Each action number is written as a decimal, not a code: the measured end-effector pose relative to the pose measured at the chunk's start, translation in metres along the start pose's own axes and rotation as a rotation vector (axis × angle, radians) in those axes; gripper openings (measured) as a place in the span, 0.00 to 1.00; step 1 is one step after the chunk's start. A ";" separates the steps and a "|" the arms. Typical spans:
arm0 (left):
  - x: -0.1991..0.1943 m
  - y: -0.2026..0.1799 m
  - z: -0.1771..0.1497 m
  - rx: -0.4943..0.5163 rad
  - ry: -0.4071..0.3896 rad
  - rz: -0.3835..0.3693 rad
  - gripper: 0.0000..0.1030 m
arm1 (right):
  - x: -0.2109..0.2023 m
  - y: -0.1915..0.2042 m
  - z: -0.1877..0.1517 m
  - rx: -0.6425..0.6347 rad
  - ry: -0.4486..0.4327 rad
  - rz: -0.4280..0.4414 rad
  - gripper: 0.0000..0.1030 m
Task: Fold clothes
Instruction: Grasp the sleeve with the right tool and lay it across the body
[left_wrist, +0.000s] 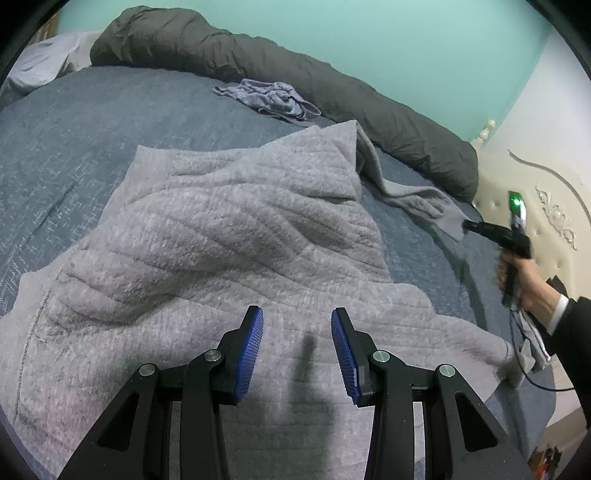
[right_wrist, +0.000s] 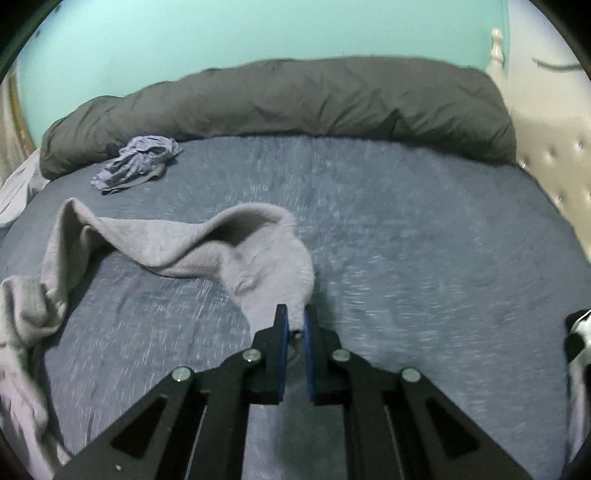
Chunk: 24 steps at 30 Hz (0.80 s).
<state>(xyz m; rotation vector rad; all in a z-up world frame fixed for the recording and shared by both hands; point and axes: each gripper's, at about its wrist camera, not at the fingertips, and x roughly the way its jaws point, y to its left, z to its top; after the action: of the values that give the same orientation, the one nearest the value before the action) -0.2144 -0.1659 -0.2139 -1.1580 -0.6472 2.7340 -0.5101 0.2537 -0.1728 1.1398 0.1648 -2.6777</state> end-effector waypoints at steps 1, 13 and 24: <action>-0.003 -0.003 0.001 0.007 -0.007 -0.003 0.41 | -0.008 -0.002 0.000 -0.006 -0.008 -0.004 0.07; -0.026 -0.014 0.006 0.005 -0.050 -0.036 0.41 | -0.095 -0.084 -0.051 0.025 -0.022 -0.136 0.07; -0.034 -0.012 0.012 0.008 -0.070 -0.029 0.41 | -0.144 -0.151 -0.035 0.088 -0.147 -0.292 0.07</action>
<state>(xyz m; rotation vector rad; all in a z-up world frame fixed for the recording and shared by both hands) -0.2000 -0.1682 -0.1786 -1.0474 -0.6559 2.7606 -0.4268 0.4297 -0.0905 1.0052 0.2043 -3.0415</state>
